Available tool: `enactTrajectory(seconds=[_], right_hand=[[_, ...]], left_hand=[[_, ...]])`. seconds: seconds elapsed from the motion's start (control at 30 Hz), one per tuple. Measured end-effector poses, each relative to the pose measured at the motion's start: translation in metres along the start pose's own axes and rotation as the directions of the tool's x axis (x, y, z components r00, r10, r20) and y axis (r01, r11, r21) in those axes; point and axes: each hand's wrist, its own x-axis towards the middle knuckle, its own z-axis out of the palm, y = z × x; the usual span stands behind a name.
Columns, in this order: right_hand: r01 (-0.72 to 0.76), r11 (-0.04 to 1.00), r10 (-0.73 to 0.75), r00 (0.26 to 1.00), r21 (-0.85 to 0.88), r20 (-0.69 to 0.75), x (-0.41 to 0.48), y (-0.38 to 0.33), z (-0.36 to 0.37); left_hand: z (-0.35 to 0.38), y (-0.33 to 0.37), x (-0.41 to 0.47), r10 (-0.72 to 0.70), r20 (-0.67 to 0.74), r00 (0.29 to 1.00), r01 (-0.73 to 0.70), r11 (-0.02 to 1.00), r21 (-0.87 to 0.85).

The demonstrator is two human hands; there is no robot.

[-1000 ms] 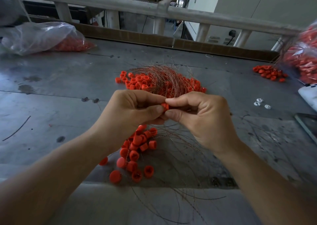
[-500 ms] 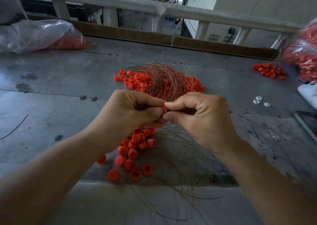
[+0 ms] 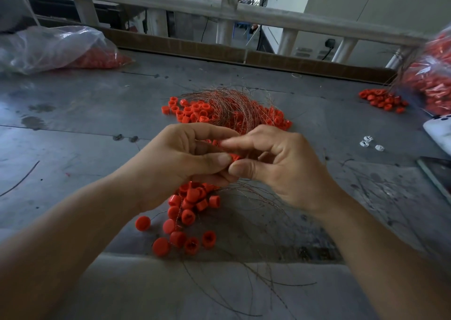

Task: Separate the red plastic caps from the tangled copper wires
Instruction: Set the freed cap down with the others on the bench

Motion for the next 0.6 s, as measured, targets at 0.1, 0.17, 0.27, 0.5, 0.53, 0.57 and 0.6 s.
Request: enactTrajectory(seconds=[0.1, 0.17, 0.27, 0.5, 0.53, 0.57, 0.6], right_hand=[[0.013, 0.997, -0.008, 0.998, -0.074, 0.065, 0.0, -0.001, 0.0], [0.038, 0.993, -0.033, 0.998, -0.108, 0.05, 0.0, -0.001, 0.002], [0.062, 0.983, -0.056, 0.998, -0.17, 0.036, -0.001, 0.0, 0.003], [0.106, 0.96, -0.107, 0.994, -0.258, 0.009, -0.005, -0.002, 0.01], [0.105, 0.961, -0.106, 0.994, -0.254, 0.01, -0.006, -0.002, 0.011], [0.1, 0.965, -0.1, 0.995, -0.244, 0.012, -0.006, -0.002, 0.01], [0.089, 0.969, -0.088, 0.996, -0.23, 0.013, -0.006, -0.002, 0.01]], left_hand=[[0.0, -0.001, 0.0, -0.021, 0.025, 0.999, 0.021, 1.0, -0.011], [0.002, -0.002, -0.001, 0.01, 0.025, 1.0, -0.01, 1.0, -0.001], [0.006, -0.003, -0.002, 0.103, 0.022, 0.994, -0.105, 0.979, 0.172], [0.01, -0.004, -0.006, 0.161, 0.051, 0.986, -0.168, 0.97, 0.178], [0.011, -0.003, -0.007, 0.163, 0.053, 0.985, -0.17, 0.97, 0.176], [0.012, -0.003, -0.006, 0.157, 0.05, 0.986, -0.164, 0.972, 0.168], [0.012, -0.002, -0.006, 0.146, 0.04, 0.989, -0.15, 0.977, 0.154]])
